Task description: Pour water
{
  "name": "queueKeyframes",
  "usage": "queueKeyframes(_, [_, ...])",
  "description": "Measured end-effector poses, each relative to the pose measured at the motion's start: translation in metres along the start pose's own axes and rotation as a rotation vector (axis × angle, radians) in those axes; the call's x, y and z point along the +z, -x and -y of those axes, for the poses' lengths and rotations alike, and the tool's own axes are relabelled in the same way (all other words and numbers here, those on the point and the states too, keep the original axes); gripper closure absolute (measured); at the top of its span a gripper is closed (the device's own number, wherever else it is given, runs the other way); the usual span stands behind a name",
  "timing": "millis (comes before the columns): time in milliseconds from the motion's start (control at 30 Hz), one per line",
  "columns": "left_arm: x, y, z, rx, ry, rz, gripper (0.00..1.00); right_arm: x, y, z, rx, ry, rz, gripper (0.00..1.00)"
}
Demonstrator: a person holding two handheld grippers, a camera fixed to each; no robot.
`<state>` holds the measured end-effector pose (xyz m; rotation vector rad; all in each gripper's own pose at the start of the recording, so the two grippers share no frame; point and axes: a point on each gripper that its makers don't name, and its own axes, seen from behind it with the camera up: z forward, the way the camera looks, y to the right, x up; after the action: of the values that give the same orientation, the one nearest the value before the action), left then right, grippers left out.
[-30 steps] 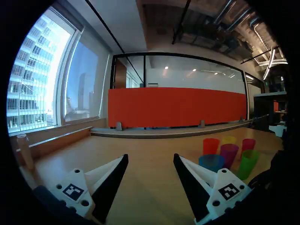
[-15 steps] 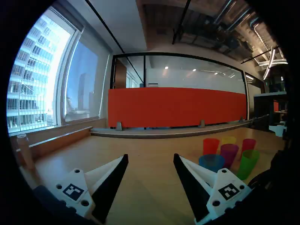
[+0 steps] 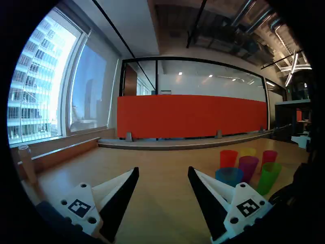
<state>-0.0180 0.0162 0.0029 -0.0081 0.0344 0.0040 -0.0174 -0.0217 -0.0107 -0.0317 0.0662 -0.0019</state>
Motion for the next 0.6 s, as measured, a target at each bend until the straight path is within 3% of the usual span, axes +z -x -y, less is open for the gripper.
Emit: queueKeyframes(600, [0.0013,0.0002,-0.0002,0.000,0.000,0.000,0.11,0.0013,-0.0002,0.0002,0.000,0.000,0.000,0.01])
